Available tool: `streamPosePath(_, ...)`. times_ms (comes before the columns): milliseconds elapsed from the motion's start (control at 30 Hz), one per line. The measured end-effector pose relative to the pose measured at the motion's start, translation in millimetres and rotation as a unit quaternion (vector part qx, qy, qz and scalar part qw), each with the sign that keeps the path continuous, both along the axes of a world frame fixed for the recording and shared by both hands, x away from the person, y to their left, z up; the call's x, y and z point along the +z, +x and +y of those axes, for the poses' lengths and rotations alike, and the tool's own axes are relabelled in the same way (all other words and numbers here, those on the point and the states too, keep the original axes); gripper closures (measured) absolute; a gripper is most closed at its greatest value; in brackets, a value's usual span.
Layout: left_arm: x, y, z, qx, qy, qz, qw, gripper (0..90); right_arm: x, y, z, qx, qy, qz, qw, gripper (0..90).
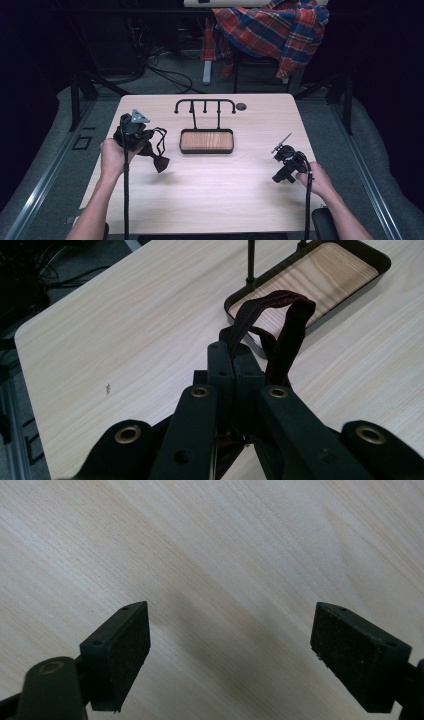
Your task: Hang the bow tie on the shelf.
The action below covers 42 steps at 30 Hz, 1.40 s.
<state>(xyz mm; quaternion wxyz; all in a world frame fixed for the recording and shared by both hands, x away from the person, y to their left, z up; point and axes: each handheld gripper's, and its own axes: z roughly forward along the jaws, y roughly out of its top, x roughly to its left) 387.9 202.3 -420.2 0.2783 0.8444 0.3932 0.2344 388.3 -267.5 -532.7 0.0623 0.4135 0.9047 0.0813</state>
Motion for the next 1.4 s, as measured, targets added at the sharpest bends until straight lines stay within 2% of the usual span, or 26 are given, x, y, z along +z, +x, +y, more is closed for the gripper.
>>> streamPosePath(133,4.7,3.5,-2.2,-0.003,0.002,-0.002,1.0,89.1,1.6,0.8,0.1,0.008,-0.009,0.007,0.9999,15.9)
streamPosePath(233,9.3,6.9,-4.4,-0.003,0.004,-0.005,1.0,89.1,1.5,0.5,0.3,0.007,-0.007,0.005,0.9999,15.9)
streamPosePath(267,10.6,8.2,-5.3,-0.003,0.005,-0.005,1.0,89.1,-1.5,-1.6,1.4,-0.007,0.013,-0.005,0.9999,15.9)
streamPosePath(300,12.2,9.5,-5.7,-0.005,0.007,-0.004,1.0,89.1,-1.5,-1.6,1.4,-0.007,0.013,-0.005,0.9999,15.9)
streamPosePath(333,14.2,11.8,-7.6,-0.005,0.01,-0.005,0.9999,89.1,1.1,-0.1,0.8,0.006,-0.001,0.004,1.0,15.9)
streamPosePath(400,16.4,14.4,-9.3,-0.009,0.012,-0.005,0.9999,89.1,1.2,-0.5,0.9,0.004,-0.004,-0.001,1.0,15.9)
streamPosePath(500,18.3,16.7,-11.9,-0.01,0.012,-0.006,0.9999,89.1,0.8,-0.7,1.1,0.002,-0.002,-0.002,1.0,15.9)
streamPosePath(533,19.3,18.1,-12.9,-0.011,0.011,-0.007,0.9999,89.1,1.6,0.3,1.0,0.009,-0.007,0.005,0.9999,15.9)
streamPosePath(667,24.2,23.5,-18.3,-0.015,0.014,-0.011,0.9997,89.1,0.1,-0.2,1.2,0.003,-0.001,0.0,1.0,15.9)
streamPosePath(767,26.2,25.0,-20.2,-0.016,0.014,-0.012,0.9997,89.1,2.0,0.3,1.2,0.01,-0.01,0.005,0.9999,15.9)
streamPosePath(900,28.7,28.1,-23.2,-0.019,0.013,-0.014,0.9996,89.1,1.3,0.2,1.4,0.008,-0.01,0.002,0.9999,16.1)
streamPosePath(933,29.2,29.3,-24.7,-0.021,0.012,-0.014,0.9996,89.1,-0.8,-1.2,2.4,0.002,-0.002,-0.004,1.0,16.0)
streamPosePath(967,29.2,29.3,-24.7,-0.021,0.012,-0.014,0.9996,89.1,3.3,0.6,2.2,0.017,-0.022,0.012,0.9995,16.0)
streamPosePath(1000,29.8,30.1,-25.9,-0.023,0.013,-0.013,0.9996,89.1,-7.3,-5.9,4.6,-0.028,0.038,-0.031,0.9984,15.9)
streamPosePath(1033,30.2,30.4,-26.6,-0.023,0.013,-0.013,0.9996,89.1,0.8,-2.0,2.9,0.004,-0.007,-0.006,1.0,15.7)
streamPosePath(1100,30.5,31.0,-27.0,-0.023,0.011,-0.013,0.9996,89.1,0.1,-1.7,2.4,0.005,-0.002,-0.005,1.0,15.7)
streamPosePath(1133,31.3,31.4,-27.1,-0.024,0.011,-0.013,0.9996,89.1,1.4,-0.5,2.1,0.011,-0.013,0.002,0.9999,16.1)
streamPosePath(1167,31.9,31.9,-27.5,-0.024,0.009,-0.014,0.9996,89.1,-0.3,-1.4,2.4,0.004,-0.003,-0.003,1.0,16.0)
streamPosePath(1267,34.3,34.0,-29.4,-0.026,0.011,-0.016,0.9995,89.1,1.8,-0.4,2.4,0.011,-0.013,0.005,0.9998,15.9)
streamPosePath(1300,34.7,34.4,-30.2,-0.026,0.009,-0.017,0.9995,89.1,-0.2,-1.5,2.4,0.005,-0.002,-0.004,1.0,15.9)
streamPosePath(1333,35.4,35.0,-31.0,-0.028,0.009,-0.017,0.9994,89.1,-0.2,-1.5,2.4,0.005,-0.002,-0.004,1.0,15.9)
streamPosePath(1400,36.6,35.7,-33.3,-0.03,0.009,-0.018,0.9994,89.2,1.9,-0.1,1.7,0.013,-0.014,0.003,0.9998,15.9)
